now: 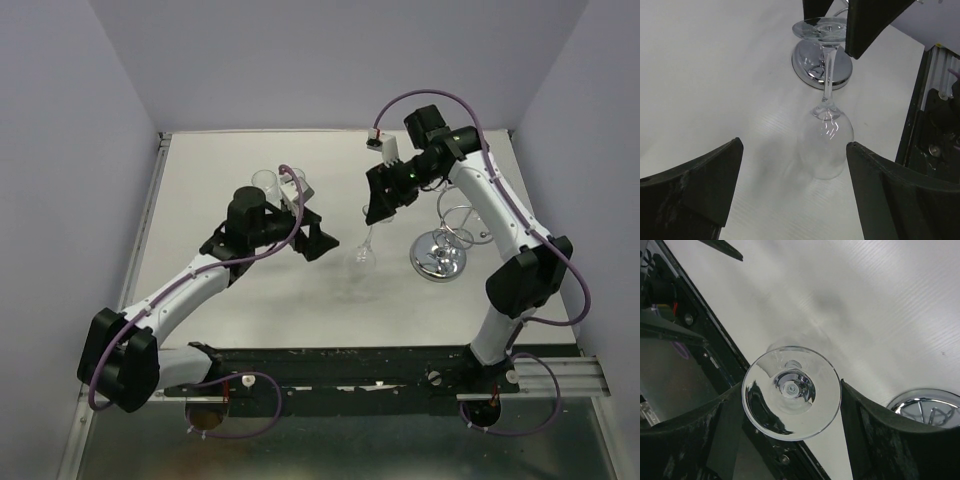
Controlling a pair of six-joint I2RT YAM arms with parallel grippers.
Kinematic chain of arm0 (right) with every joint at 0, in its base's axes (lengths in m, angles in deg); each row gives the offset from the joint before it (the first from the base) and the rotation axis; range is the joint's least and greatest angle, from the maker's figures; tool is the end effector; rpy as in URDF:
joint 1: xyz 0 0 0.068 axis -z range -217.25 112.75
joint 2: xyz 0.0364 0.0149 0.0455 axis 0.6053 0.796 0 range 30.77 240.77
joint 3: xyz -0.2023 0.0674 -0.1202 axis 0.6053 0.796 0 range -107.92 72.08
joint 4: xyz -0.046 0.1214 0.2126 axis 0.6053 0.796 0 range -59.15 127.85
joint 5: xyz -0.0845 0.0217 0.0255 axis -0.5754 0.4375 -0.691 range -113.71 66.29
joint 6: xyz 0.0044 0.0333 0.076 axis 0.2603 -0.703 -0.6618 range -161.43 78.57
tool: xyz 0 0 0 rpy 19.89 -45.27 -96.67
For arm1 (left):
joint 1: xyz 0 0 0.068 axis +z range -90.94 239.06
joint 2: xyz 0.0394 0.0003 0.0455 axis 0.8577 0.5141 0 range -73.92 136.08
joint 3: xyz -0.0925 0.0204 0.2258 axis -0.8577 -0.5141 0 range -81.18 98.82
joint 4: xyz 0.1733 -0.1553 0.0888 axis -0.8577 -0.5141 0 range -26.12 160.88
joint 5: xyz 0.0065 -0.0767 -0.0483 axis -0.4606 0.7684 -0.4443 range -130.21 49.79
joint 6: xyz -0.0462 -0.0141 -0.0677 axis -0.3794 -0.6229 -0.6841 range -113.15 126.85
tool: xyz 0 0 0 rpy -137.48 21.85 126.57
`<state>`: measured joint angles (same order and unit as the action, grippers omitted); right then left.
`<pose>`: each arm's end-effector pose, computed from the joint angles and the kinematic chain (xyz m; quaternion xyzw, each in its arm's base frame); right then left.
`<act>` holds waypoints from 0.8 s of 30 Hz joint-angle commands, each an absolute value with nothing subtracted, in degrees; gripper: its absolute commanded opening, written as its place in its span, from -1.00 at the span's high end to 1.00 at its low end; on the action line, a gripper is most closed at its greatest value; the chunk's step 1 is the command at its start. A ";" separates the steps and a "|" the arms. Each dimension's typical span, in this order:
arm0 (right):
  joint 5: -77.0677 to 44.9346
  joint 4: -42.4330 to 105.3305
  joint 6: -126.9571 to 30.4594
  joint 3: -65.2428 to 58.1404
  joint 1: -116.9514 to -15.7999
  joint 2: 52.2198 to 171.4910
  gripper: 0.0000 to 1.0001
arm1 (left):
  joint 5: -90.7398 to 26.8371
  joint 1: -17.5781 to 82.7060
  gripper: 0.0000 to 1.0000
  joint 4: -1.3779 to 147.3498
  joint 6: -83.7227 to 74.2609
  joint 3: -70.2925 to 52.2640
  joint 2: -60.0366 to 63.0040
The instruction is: Take the wine glass off the wine glass rack
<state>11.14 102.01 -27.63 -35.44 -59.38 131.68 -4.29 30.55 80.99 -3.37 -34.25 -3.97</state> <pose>0.3041 0.1684 0.3099 -0.3498 0.8649 0.3066 0.1885 0.2483 -0.1833 0.2691 0.3080 0.7040 -0.4241 0.4792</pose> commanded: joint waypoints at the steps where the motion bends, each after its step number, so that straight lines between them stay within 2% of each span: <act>1: 17.59 100.20 -32.11 -37.25 -60.36 134.48 0.32 | -3.82 28.57 -0.96 78.28 5.25 -37.85 -6.50; 5: 19.09 99.41 -33.96 -37.34 -60.36 137.20 0.34 | -7.68 27.25 -0.97 74.14 10.01 -41.01 -9.32; 11: 21.11 98.79 -36.07 -38.13 -60.36 141.60 0.36 | -16.74 23.30 -0.98 70.61 1.24 -44.26 -8.53; 17: 21.73 98.18 -37.12 -38.04 -60.36 145.29 0.37 | -19.73 22.85 -0.97 69.32 -1.24 -45.76 -8.88; 24: 22.96 97.74 -38.45 -39.71 -60.36 149.77 0.38 | -17.98 22.85 -0.97 67.28 0.52 -46.82 -10.47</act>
<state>19.47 98.64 -36.59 -36.78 -60.12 147.46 -17.69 23.03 69.01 0.08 -46.49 -8.82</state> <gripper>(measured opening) 0.774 0.987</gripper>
